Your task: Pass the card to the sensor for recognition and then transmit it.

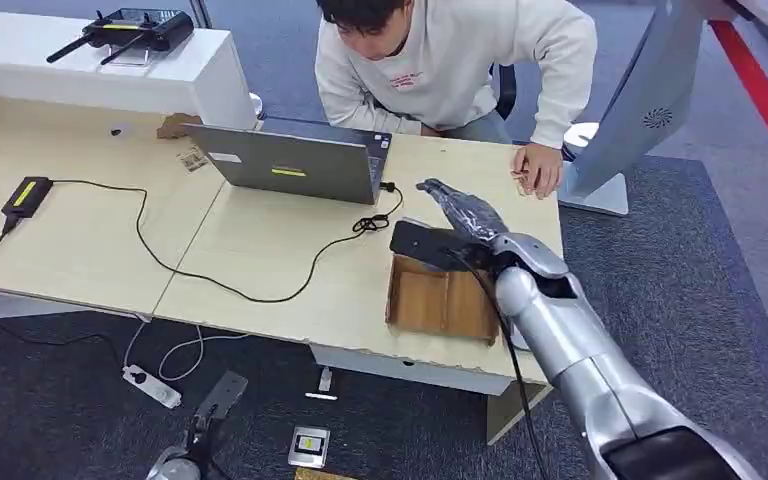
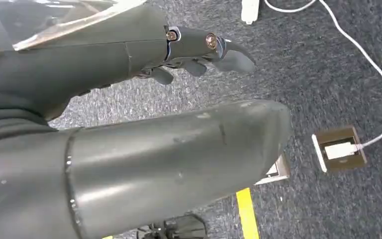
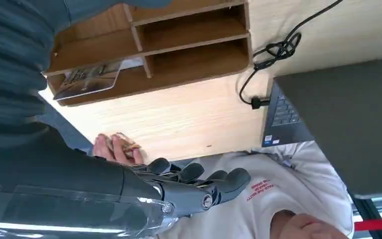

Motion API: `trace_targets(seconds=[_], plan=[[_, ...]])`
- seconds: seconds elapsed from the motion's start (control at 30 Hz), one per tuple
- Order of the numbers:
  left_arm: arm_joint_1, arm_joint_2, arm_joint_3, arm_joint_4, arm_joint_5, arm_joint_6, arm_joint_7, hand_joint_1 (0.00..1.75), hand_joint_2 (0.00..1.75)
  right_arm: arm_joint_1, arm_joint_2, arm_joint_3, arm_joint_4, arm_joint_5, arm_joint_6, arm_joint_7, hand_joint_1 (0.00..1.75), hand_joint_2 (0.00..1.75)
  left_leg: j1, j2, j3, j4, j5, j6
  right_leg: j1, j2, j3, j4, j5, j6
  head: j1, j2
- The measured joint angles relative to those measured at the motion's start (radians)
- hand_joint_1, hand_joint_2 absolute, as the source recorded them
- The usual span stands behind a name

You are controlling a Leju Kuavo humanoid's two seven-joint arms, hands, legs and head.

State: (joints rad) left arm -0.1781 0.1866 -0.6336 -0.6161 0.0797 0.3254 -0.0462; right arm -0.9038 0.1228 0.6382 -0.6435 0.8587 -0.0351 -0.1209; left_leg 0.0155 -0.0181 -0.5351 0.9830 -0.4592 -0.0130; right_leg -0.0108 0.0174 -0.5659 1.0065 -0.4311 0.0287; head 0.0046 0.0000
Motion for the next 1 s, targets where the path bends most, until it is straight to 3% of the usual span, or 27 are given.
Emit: trace_targets(seconds=[0.43, 0.77, 0.9, 1.0], plan=[[0.002, 0.029, -0.024, -0.019, 0.043, 0.028, 0.019, 0.0, 0.0, -0.02, 0.012, 0.016, 0.069, 0.0, -0.027, 0.038, 0.0, 1.75, 0.0, 0.0, 0.0, 0.0, 0.0, 0.0, 0.0, 0.0, 0.0, 0.0, 0.0, 0.0, 0.0, 0.0], [0.003, 0.039, -0.062, -0.055, -0.002, 0.086, 0.055, 0.0, 0.0, -0.026, -0.034, 0.016, 0.099, 0.02, -0.063, 0.103, 0.0, 1.75, -0.001, 0.0, 0.001, 0.0, 0.0, 0.0, 0.0, 0.0, 0.0, -0.001, 0.0, 0.0, 0.0, 0.0], [0.006, -0.012, -0.067, -0.064, -0.071, 0.219, 0.105, 0.0, 0.0, -0.004, -0.071, 0.011, 0.095, 0.018, -0.064, 0.119, 0.0, 1.75, -0.003, 0.0, 0.001, 0.0, 0.0, 0.0, -0.002, 0.0, 0.0, -0.001, 0.0, 0.0, 0.0, 0.0], [0.006, -0.042, -0.071, -0.069, -0.12, 0.22, 0.124, 0.0, 0.0, 0.02, -0.094, 0.009, 0.08, 0.021, -0.063, 0.135, 0.0, 1.75, -0.002, 0.0, 0.001, 0.0, 0.0, 0.0, -0.002, 0.001, 0.0, -0.001, 0.0, 0.0, 0.0, 0.0]])
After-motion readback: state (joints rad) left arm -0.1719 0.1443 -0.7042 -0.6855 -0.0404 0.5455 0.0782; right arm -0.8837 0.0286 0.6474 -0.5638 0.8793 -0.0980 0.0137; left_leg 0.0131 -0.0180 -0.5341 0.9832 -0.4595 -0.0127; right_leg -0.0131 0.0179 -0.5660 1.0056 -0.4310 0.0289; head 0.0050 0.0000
